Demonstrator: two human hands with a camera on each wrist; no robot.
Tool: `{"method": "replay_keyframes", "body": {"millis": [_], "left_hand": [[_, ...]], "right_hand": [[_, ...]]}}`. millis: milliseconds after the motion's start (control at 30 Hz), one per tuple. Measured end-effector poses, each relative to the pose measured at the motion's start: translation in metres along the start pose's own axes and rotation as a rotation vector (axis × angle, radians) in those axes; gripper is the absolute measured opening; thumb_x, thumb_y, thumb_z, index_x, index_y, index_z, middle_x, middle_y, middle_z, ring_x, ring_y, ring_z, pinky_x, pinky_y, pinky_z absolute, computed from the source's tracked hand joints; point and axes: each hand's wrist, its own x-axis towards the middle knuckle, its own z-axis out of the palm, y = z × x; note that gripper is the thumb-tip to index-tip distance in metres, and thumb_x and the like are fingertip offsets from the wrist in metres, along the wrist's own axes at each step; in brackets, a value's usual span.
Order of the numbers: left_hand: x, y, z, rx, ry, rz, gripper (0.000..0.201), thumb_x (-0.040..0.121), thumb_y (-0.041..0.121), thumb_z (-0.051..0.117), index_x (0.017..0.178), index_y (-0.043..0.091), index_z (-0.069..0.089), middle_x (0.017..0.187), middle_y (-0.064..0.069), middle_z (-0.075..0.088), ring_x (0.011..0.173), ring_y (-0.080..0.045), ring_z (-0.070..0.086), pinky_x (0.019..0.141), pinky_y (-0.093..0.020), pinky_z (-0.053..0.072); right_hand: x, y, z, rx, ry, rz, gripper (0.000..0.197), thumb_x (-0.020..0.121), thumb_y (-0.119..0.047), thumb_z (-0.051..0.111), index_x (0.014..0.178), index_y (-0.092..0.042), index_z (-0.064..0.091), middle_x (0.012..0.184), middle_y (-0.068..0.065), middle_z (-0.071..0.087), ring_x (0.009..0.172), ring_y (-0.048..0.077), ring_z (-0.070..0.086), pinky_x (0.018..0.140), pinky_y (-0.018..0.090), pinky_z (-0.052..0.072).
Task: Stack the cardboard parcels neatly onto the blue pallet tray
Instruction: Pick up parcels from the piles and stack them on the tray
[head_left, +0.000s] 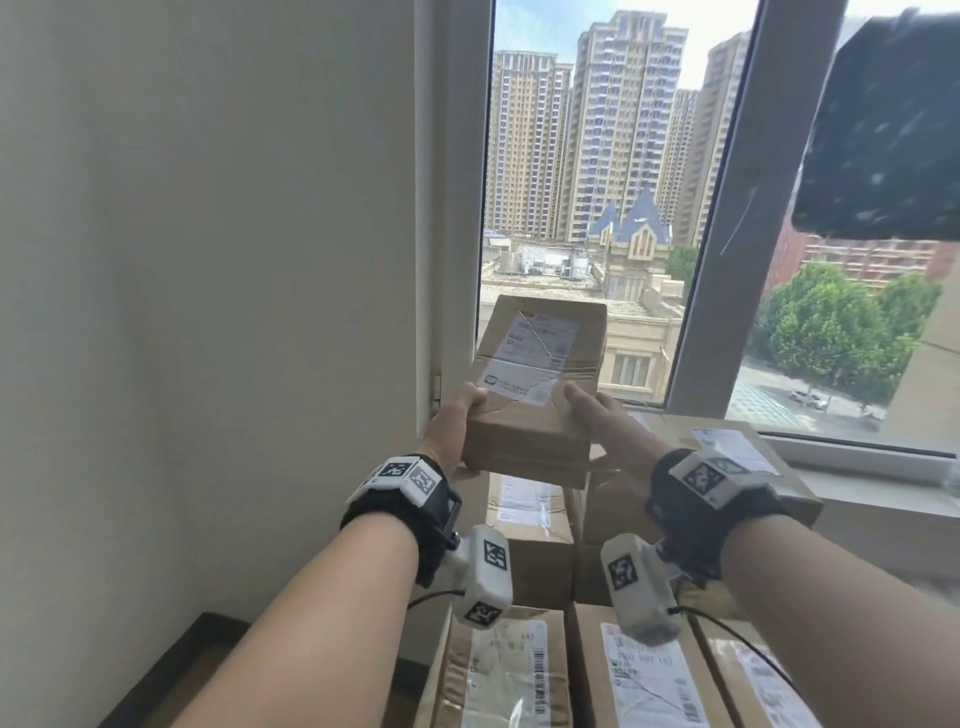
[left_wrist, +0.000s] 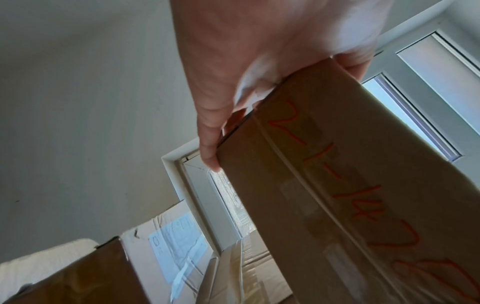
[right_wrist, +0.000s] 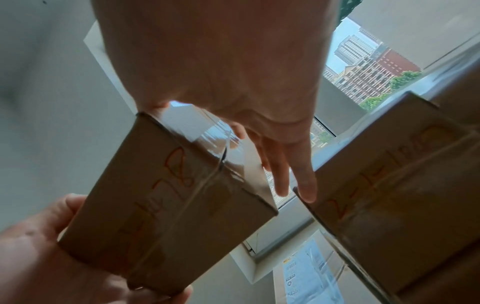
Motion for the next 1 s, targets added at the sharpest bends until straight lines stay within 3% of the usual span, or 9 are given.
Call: {"method": "replay_keyframes", "body": {"millis": [133,267,333,400,500,600,733,800,1000], "left_hand": [[-0.003,-0.005,0.006,-0.021,-0.060,-0.002,0.063,0.055,0.051,0.059,0.109,0.018,0.060,0.103,-0.009,0.059,0.093,-0.026,0.057,0.070,-0.034,0.049],[-0.007,-0.011,0.014,0.024,-0.204,-0.022,0.066,0.057,0.050,0.063,0.112,0.015,0.063,0.102,-0.010,0.063,0.095,-0.028,0.058,0.085,-0.041,0.047],[-0.008,-0.015,0.024,0.052,-0.257,0.006,0.067,0.061,0.055,0.064,0.115,0.014,0.063,0.106,-0.013,0.067,0.097,-0.031,0.062,0.092,-0.048,0.051],[-0.012,-0.015,0.038,0.063,-0.300,0.044,0.064,0.065,0.058,0.063,0.113,0.015,0.064,0.106,-0.015,0.069,0.099,-0.033,0.065,0.097,-0.053,0.050],[-0.013,-0.019,0.063,0.072,-0.352,0.058,0.070,0.061,0.063,0.065,0.113,0.016,0.066,0.104,-0.014,0.069,0.093,-0.031,0.067,0.095,-0.051,0.051],[-0.020,-0.020,0.093,0.068,-0.401,0.051,0.072,0.060,0.063,0.067,0.116,0.016,0.064,0.101,-0.013,0.069,0.084,-0.028,0.068,0.084,-0.045,0.057],[-0.031,-0.024,0.143,0.008,-0.505,-0.038,0.084,0.058,0.054,0.075,0.128,0.011,0.060,0.113,-0.020,0.063,0.080,-0.030,0.069,0.061,-0.037,0.058],[-0.040,-0.030,0.171,0.021,-0.532,-0.076,0.088,0.052,0.054,0.079,0.127,0.012,0.060,0.117,-0.019,0.062,0.089,-0.031,0.067,0.072,-0.042,0.059],[-0.076,-0.055,0.263,0.106,-0.610,-0.044,0.038,0.086,0.048,0.065,0.105,0.014,0.062,0.098,-0.015,0.065,0.089,-0.029,0.064,0.078,-0.043,0.055]], "right_hand": [[-0.007,0.008,-0.013,0.050,0.059,-0.002,0.077,0.092,-0.057,0.050,0.154,-0.023,0.018,0.138,0.008,0.047,0.110,0.027,0.059,0.075,0.039,0.053],[-0.013,0.029,-0.031,0.099,0.154,-0.024,0.070,0.090,-0.045,0.059,0.148,-0.018,0.031,0.105,0.006,0.063,0.067,0.016,0.067,0.045,0.025,0.049],[-0.018,0.039,-0.041,0.117,0.185,-0.023,0.082,0.077,-0.049,0.067,0.145,-0.017,0.035,0.103,0.011,0.064,0.067,0.018,0.068,0.040,0.022,0.046],[-0.026,0.048,-0.051,0.124,0.208,-0.017,0.092,0.064,-0.050,0.069,0.143,-0.015,0.037,0.106,0.014,0.065,0.074,0.021,0.069,0.041,0.023,0.047],[-0.041,0.059,-0.071,0.187,0.225,-0.039,0.070,0.081,-0.031,0.069,0.141,-0.011,0.039,0.108,0.013,0.067,0.077,0.020,0.071,0.048,0.024,0.052],[-0.063,0.066,-0.096,0.214,0.266,-0.043,0.057,0.091,-0.023,0.063,0.140,-0.014,0.037,0.111,0.013,0.066,0.084,0.020,0.070,0.056,0.027,0.054],[-0.091,0.082,-0.137,0.258,0.303,-0.034,0.064,0.087,-0.025,0.068,0.142,-0.013,0.037,0.116,0.013,0.064,0.091,0.021,0.069,0.066,0.030,0.057],[-0.107,0.092,-0.160,0.261,0.340,-0.035,0.063,0.087,-0.024,0.068,0.140,-0.010,0.038,0.119,0.013,0.062,0.094,0.020,0.067,0.069,0.029,0.056],[-0.163,0.129,-0.242,0.243,0.407,-0.005,0.048,0.091,-0.022,0.062,0.134,-0.013,0.043,0.110,0.009,0.065,0.091,0.018,0.068,0.067,0.027,0.056]]}}
